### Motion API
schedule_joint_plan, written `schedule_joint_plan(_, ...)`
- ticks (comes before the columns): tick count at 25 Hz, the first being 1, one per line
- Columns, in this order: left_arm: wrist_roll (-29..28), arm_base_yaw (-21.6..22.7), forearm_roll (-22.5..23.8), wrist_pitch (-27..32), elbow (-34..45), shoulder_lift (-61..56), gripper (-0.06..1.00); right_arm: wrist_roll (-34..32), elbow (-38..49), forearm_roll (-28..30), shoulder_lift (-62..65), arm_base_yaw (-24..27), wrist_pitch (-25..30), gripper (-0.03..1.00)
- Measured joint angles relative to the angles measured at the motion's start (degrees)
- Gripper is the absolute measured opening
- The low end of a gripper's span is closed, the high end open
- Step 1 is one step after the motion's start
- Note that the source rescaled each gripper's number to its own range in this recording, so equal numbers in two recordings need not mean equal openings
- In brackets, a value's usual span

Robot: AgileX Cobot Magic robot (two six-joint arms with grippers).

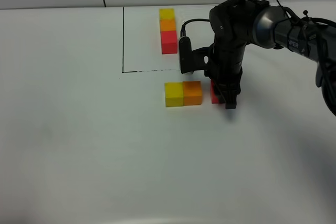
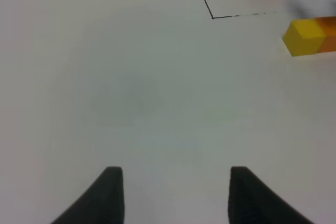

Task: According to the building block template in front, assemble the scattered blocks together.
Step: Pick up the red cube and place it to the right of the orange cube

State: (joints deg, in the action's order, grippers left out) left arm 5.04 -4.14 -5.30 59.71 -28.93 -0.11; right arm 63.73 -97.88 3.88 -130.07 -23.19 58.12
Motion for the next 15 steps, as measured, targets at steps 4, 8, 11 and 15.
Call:
schedule_joint_plan(4, 0.0, 0.0, 0.0, 0.0, 0.0, 0.0, 0.04, 0.0, -0.2, -0.2, -0.2, 0.0, -0.7, 0.03)
schedule_joint_plan(8, 0.0, 0.0, 0.0, 0.0, 0.0, 0.0, 0.04, 0.0, -0.2, -1.5, -0.2, 0.0, -1.8, 0.03)
schedule_joint_plan(11, 0.1, 0.0, 0.0, 0.0, 0.0, 0.0, 0.04, 0.0, -0.2, -2.5, -0.3, 0.0, -2.1, 0.03)
schedule_joint_plan(15, 0.1, 0.0, 0.0, 0.0, 0.0, 0.0, 0.04, 0.0, -0.2, -3.0, -0.3, 0.0, -2.1, 0.03)
